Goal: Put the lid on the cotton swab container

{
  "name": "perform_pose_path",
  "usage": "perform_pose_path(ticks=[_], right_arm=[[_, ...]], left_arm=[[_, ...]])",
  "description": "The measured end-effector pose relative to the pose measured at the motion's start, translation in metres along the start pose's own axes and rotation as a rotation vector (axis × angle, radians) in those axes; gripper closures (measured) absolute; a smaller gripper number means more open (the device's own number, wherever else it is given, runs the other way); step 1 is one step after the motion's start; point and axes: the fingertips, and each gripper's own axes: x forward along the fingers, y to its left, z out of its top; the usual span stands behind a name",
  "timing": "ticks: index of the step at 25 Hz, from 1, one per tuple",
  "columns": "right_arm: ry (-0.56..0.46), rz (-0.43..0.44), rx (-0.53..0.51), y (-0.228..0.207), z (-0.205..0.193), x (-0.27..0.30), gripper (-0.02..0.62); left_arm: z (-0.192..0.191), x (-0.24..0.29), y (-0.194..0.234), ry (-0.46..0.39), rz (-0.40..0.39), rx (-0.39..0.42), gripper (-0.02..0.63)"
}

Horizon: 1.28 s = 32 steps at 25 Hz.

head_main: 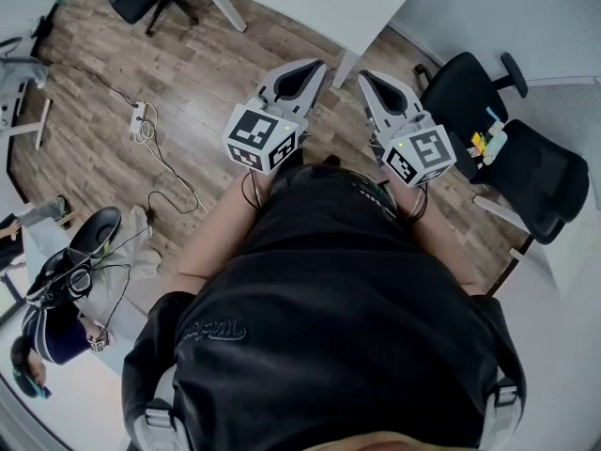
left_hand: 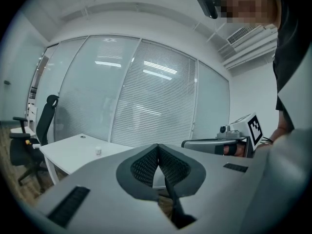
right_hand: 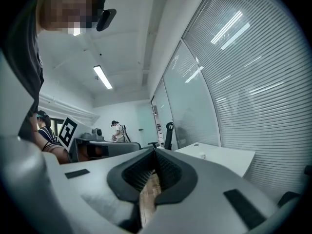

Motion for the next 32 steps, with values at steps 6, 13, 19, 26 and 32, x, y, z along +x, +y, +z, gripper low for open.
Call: perform_pose_path(ticks=[6,13,19,26,32], right_arm=[[0.02,-0.019,0.022,-0.009,0.002,0.04,0.572],[0.011,-0.05,0.012,-0.007,0.02,0.11,0.572],[0.016,-0.067,0.013,0.002,0.024,0.166,0.572],[0.005,-0.095,0.059,0.015,0.014,0.209,0.572],[0.017,-0.122,0.066,0.011,0.008,0.22,0.572]], left_arm=[[0.007,0.007,0.037,0.014,-0.023,-0.02,0.589],[0.033,0.003,0.097,-0.001,-0.075,0.001,0.589],[0.044,-0.009,0.156,-0.01,-0.079,0.015,0.589],[0.039,-0.02,0.196,0.001,-0.119,0.016,0.589],[0.035,-0.021,0.216,-0.005,-0.115,0.0,0.589]])
